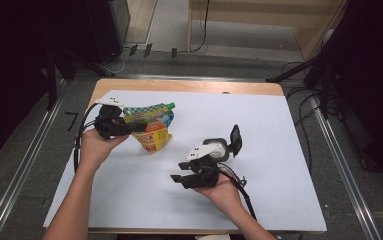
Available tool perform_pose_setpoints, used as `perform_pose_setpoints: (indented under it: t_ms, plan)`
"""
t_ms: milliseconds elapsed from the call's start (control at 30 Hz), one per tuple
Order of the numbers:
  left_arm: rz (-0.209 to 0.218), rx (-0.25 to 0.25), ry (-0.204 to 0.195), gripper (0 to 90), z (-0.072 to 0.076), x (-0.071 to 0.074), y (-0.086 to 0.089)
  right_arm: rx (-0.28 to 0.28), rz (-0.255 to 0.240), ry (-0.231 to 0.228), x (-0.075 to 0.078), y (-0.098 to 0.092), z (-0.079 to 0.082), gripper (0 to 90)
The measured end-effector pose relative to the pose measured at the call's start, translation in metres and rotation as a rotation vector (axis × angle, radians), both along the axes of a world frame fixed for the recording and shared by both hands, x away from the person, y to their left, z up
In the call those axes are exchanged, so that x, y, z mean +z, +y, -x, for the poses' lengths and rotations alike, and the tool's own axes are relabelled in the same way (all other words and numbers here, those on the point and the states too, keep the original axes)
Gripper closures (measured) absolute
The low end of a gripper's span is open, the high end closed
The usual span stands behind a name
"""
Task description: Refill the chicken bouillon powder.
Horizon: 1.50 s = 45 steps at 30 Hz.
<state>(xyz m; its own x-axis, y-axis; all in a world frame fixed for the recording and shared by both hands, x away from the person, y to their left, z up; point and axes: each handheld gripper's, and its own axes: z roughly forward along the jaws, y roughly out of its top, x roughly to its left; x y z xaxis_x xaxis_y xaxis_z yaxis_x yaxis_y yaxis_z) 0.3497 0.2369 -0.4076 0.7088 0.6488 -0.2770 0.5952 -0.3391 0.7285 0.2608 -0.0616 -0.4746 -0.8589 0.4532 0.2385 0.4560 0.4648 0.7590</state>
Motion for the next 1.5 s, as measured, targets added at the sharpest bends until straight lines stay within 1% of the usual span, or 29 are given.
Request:
perform_pose_setpoints:
  t_ms: [33, 100, 167, 200, 267, 333, 367, 433, 467, 533, 567, 600, 667, 700, 800, 867, 933, 967, 1067, 1100, 1167, 1200, 1300, 1400, 1433, 1467, 1500]
  plan:
    - [-0.001, 0.006, -0.003, 85.4, 0.000, 0.000, 0.000, -0.004, -0.008, 0.001, -0.001, -0.001, 0.001, 51.1]
    - [0.006, 0.008, 0.016, 90.0, 0.000, 0.001, -0.001, 0.001, 0.003, -0.013, -0.003, -0.002, 0.002, 51.0]
    - [-0.004, 0.014, 0.024, 90.0, 0.000, 0.003, -0.004, -0.002, 0.003, -0.018, -0.005, -0.003, 0.003, 50.7]
    - [0.000, 0.024, 0.026, 90.0, 0.000, 0.004, -0.005, -0.007, 0.003, -0.019, -0.005, -0.004, 0.003, 50.7]
    - [0.011, 0.032, 0.025, 90.0, 0.002, 0.008, -0.006, -0.012, 0.004, -0.028, -0.007, -0.005, 0.003, 50.7]
    - [0.039, 0.030, 0.028, 90.0, 0.003, 0.013, -0.006, -0.018, -0.001, -0.028, -0.008, -0.005, 0.003, 50.6]
    - [0.047, 0.031, 0.024, 90.0, 0.005, 0.016, -0.007, -0.019, -0.003, -0.028, -0.009, -0.004, 0.003, 50.4]
    - [0.050, 0.021, 0.022, 90.0, 0.007, 0.022, -0.008, -0.019, -0.004, -0.033, -0.010, -0.002, 0.003, 50.4]
    - [0.059, 0.016, 0.027, 90.0, 0.009, 0.025, -0.009, -0.016, -0.004, -0.036, -0.011, -0.001, 0.004, 50.4]
    - [0.056, 0.013, 0.035, 90.0, 0.011, 0.030, -0.011, -0.017, -0.001, -0.033, -0.013, 0.001, 0.005, 50.4]
    - [0.068, 0.009, 0.043, 90.0, 0.013, 0.034, -0.013, -0.019, 0.003, -0.030, -0.014, 0.002, 0.005, 50.5]
    - [0.068, 0.009, 0.043, 90.0, 0.013, 0.034, -0.013, -0.019, 0.003, -0.030, -0.014, 0.002, 0.005, 50.5]
    - [0.075, 0.009, 0.041, 90.0, 0.016, 0.040, -0.016, -0.019, 0.003, -0.030, -0.017, 0.004, 0.005, 50.7]
    - [0.072, -0.003, 0.032, 90.0, 0.019, 0.045, -0.019, -0.020, 0.008, -0.030, -0.019, 0.006, 0.006, 50.8]
    - [0.076, -0.014, 0.028, 90.0, 0.022, 0.049, -0.022, -0.023, 0.009, -0.027, -0.021, 0.007, 0.005, 51.0]
    - [0.090, -0.018, 0.036, 90.0, 0.024, 0.052, -0.024, -0.033, 0.000, -0.015, -0.024, 0.010, 0.003, 51.0]
    - [0.111, -0.028, 0.057, 90.0, 0.025, 0.055, -0.026, -0.033, -0.002, -0.012, -0.025, 0.010, 0.002, 51.0]
    - [0.120, -0.033, 0.062, 90.0, 0.027, 0.056, -0.027, -0.034, -0.003, -0.011, -0.026, 0.011, 0.001, 51.0]
    - [0.121, -0.056, 0.061, 90.0, 0.032, 0.062, -0.031, -0.038, -0.004, -0.009, -0.029, 0.012, -0.001, 51.0]
    - [0.119, -0.061, 0.054, 90.0, 0.034, 0.065, -0.033, -0.038, -0.005, -0.011, -0.029, 0.012, -0.002, 51.0]
    - [0.122, -0.075, 0.049, 90.0, 0.039, 0.069, -0.037, -0.036, -0.013, -0.027, -0.031, 0.014, -0.002, 50.7]
    - [0.118, -0.079, 0.043, 90.0, 0.041, 0.071, -0.039, -0.040, -0.014, -0.034, -0.032, 0.014, -0.002, 50.5]
    - [0.126, -0.093, 0.041, 90.0, 0.047, 0.077, -0.043, -0.055, -0.025, -0.059, -0.033, 0.016, -0.003, 50.3]
    - [0.139, -0.118, 0.049, 90.0, 0.051, 0.080, -0.047, -0.077, -0.043, -0.087, -0.032, 0.016, -0.002, 49.4]
    - [0.148, -0.122, 0.054, 90.0, 0.053, 0.081, -0.049, -0.093, -0.060, -0.101, -0.030, 0.016, -0.001, 49.2]
    - [0.152, -0.133, 0.056, 90.0, 0.054, 0.082, -0.049, -0.098, -0.070, -0.112, -0.029, 0.015, -0.001, 49.0]
    - [0.155, -0.140, 0.057, 90.0, 0.055, 0.083, -0.050, -0.098, -0.070, -0.112, -0.029, 0.015, -0.001, 49.0]
